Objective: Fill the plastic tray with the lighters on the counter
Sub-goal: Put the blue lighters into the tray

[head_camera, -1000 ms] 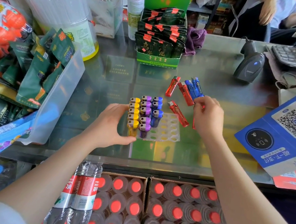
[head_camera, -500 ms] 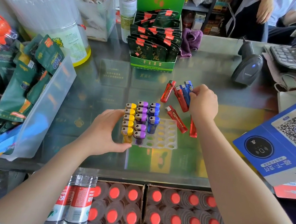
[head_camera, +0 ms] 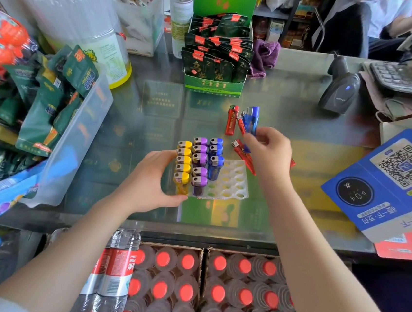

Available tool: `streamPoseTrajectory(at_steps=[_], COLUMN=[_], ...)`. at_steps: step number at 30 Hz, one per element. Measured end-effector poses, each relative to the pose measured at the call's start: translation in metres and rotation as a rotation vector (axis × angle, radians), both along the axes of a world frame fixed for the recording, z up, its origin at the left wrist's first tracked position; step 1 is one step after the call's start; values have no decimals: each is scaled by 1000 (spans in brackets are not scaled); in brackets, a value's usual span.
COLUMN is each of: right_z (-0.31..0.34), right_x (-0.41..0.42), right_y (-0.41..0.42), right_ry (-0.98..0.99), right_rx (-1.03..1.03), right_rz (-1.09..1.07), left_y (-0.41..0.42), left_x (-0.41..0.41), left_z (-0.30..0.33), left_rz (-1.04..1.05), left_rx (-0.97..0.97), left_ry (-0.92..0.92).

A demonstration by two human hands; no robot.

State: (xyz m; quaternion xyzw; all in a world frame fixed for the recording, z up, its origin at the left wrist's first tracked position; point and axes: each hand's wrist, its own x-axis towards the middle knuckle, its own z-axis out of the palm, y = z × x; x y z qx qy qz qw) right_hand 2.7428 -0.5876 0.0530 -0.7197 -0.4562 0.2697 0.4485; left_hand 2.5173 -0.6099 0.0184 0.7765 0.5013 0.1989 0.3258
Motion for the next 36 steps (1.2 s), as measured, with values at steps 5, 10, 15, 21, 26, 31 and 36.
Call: streamPoseTrajectory(at_steps=[5, 10, 15, 21, 26, 31, 36], right_z=[-3, -11, -23, -26, -25, -22, -12], right_x=[-13, -18, -28, -35, -33, -30, -25], right_y=[-55, -88, -97, -91, -85, -84, -75], right_ry=[72, 195, 153, -61, -303, -474, -689], right_rx=[-2, 9, 56, 120, 104, 117, 105], right_rz=[158, 204, 302, 357, 411, 447, 593], left_y=[-8, -16, -17, -18, -18, -19, -21], left_x=[-7, -11, -12, -13, -13, -12, -10], left_z=[-2, -5, -10, -11, -11, -10, -7], left_rz=[-32, -2, 10, 19, 18, 14, 25], left_rx=[30, 7, 20, 19, 19, 26, 14], left_ry=[4, -7, 11, 23, 26, 26, 30])
